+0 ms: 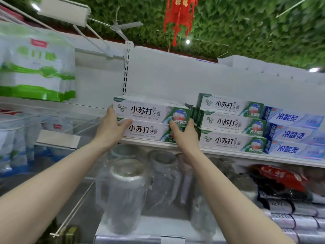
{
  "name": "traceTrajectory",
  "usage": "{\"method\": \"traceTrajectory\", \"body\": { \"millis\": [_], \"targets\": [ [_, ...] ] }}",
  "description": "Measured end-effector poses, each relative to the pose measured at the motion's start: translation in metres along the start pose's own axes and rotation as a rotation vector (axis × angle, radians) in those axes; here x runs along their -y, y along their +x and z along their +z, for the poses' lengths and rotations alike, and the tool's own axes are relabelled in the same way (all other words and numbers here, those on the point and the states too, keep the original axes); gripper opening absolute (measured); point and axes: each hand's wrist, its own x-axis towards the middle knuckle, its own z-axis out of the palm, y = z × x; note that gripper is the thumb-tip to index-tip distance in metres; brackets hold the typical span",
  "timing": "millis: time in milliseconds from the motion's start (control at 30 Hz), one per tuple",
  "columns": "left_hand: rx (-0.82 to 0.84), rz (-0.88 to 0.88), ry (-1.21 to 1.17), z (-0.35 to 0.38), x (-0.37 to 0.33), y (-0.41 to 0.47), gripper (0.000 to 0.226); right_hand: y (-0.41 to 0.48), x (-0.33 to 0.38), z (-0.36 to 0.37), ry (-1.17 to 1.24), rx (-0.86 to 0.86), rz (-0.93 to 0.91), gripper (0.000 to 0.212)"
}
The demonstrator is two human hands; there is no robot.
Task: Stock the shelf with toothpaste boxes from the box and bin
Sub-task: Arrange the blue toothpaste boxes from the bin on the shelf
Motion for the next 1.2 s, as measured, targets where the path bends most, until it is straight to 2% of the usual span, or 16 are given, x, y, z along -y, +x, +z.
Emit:
{"method": "traceTrajectory", "body": {
  "millis": [267,433,567,667,767,833,900,1067,1200],
  "targets": [
    [0.013,-0.017,-0.034,0.0,0.0,-0.004,0.05,-0.003,0.005,0.0,0.029,0.006,-0.011,0.059],
    [-0.013,0.032,0.033,0.002,0.007,-0.007,0.065,-0.021,0.009,0.017,-0.038,-0.078,-0.051,0.086],
    [-0.038,0.015,0.058,0.003,0.008,-0.003,0.048,-0.022,0.014,0.016,-0.108,-0.099,-0.057,0.08],
    [-0.029,0.044,0.111,0.004,0.007,-0.002,0.063,-0.026,0.014,0.012,-0.146,-0.075,-0.071,0.081],
    [-0.084,0.17,0.247,0.008,0.007,-0.012,0.084,-0.039,0.008,0.014,-0.282,-0.118,-0.199,0.085],
    [-0.168,0.374,0.401,0.012,0.012,-0.018,0.092,-0.049,0.004,0.018,-0.405,-0.142,-0.32,0.085],
    [-0.147,0.549,0.535,0.015,0.024,-0.016,0.098,-0.051,0.001,0.022,-0.495,-0.139,-0.42,0.082],
    [-0.087,0.591,0.588,0.018,0.03,-0.017,0.105,-0.048,0.0,0.022,-0.562,-0.047,-0.413,0.079],
    [-0.093,0.595,0.581,0.017,0.029,-0.018,0.098,-0.049,-0.001,0.019,-0.566,-0.034,-0.427,0.078]
  ]
}}
